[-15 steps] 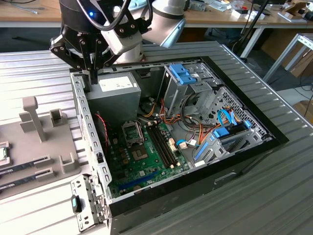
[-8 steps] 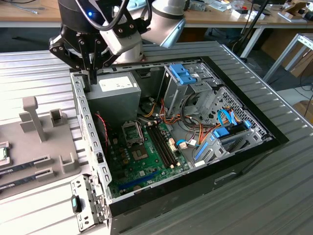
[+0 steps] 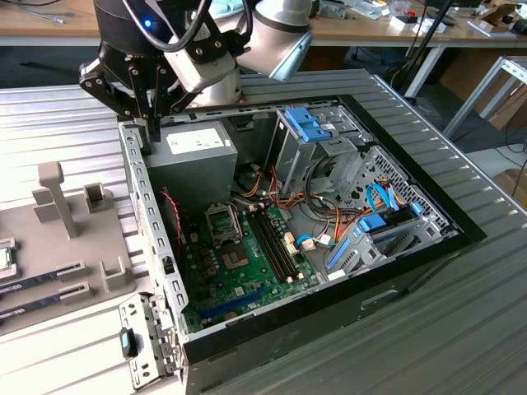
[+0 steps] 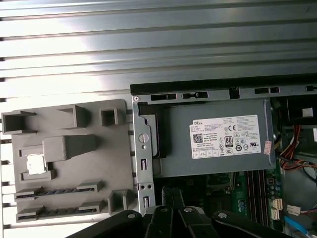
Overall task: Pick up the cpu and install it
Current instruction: 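Reach for the cpu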
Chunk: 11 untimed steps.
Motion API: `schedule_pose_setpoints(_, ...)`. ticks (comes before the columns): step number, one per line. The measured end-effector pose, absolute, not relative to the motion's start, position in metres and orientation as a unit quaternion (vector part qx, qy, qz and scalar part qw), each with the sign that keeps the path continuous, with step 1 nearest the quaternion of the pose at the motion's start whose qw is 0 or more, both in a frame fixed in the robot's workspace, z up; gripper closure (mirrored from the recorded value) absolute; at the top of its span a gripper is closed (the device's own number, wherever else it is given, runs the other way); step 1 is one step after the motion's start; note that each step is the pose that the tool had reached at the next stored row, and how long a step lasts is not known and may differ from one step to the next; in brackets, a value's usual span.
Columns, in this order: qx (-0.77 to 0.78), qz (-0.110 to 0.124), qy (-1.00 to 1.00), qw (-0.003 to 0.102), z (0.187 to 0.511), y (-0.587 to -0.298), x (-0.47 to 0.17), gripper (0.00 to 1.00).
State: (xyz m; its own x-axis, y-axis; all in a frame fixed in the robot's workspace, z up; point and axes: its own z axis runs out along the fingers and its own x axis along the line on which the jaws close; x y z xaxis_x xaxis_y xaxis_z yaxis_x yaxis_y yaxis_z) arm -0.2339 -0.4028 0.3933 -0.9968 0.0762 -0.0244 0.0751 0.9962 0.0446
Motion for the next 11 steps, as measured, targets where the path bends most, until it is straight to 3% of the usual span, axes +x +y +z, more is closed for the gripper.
schedule_pose_setpoints(11, 0.038, 0.022, 0.999, 0.013, 0.3933, -0.4028, -0.2374, 0.89)
